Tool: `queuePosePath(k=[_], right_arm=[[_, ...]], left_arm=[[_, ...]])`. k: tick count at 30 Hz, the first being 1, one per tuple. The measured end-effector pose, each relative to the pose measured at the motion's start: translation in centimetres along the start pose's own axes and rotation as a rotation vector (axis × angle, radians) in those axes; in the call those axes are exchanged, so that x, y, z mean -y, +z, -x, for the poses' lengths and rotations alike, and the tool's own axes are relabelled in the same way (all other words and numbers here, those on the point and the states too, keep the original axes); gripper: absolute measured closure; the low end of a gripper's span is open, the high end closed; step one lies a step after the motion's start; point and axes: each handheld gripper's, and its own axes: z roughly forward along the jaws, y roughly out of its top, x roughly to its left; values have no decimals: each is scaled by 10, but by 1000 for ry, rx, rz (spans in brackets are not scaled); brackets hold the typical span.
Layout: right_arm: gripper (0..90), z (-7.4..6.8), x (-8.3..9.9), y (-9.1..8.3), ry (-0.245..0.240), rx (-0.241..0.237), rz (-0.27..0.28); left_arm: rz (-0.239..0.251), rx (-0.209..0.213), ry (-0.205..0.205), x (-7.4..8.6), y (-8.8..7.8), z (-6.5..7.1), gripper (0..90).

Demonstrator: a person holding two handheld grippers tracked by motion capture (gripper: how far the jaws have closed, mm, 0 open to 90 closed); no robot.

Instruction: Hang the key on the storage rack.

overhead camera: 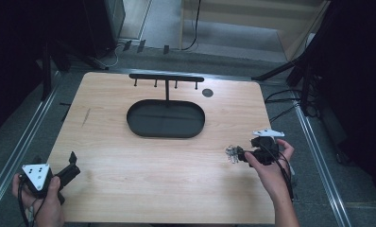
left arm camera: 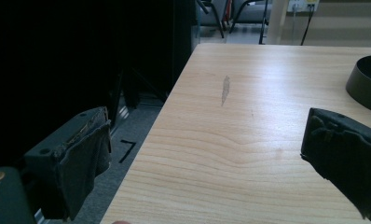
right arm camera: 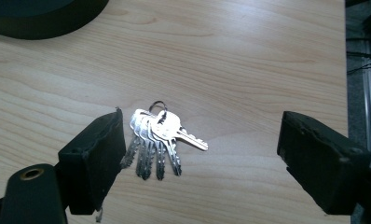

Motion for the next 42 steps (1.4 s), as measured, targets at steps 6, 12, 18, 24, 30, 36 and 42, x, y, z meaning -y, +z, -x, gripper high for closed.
queuePosePath(k=[6, 12, 18, 24, 30, 36, 42], right_arm=[[150, -5, -24, 4, -41, -28, -123], [170, -11, -41, 16, -84, -46, -263], [208, -16, -45, 34, -72, -39, -355], [209, -20, -47, 50, -39, -27, -413], [225, -28, -46, 66, -72, -35, -454], [228, -32, -41, 80, -118, -28, -483], [295, -26, -33, 84, -90, -61, -512]], left_arm=[[18, -6, 0, 1, -1, 1, 20], [19, -1, 1, 1, -1, 1, 20], [18, 2, 1, 1, -1, 1, 21], [19, 3, 1, 1, -1, 1, 21], [15, 4, 0, 1, -1, 1, 21], [15, 5, 1, 1, -1, 1, 21], [10, 7, 3, 0, 0, 1, 21]])
